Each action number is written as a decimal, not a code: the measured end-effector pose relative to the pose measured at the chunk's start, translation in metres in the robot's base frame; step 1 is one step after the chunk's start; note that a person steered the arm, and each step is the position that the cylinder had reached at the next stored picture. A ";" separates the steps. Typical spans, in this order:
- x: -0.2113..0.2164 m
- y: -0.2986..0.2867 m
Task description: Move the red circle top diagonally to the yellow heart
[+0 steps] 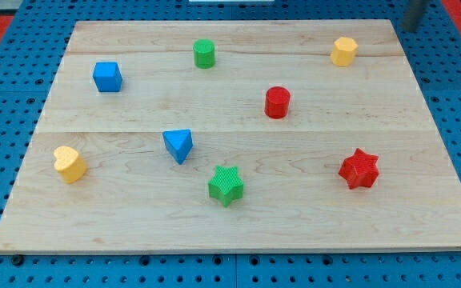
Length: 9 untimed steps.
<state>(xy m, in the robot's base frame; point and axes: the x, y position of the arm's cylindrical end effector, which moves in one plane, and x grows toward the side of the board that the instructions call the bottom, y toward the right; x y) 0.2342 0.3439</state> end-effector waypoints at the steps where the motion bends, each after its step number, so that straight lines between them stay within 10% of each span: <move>1: 0.006 0.001; 3: 0.100 -0.003; 4: 0.145 -0.117; 6: 0.151 -0.274; 9: 0.155 -0.334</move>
<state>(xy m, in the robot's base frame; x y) 0.3888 0.0102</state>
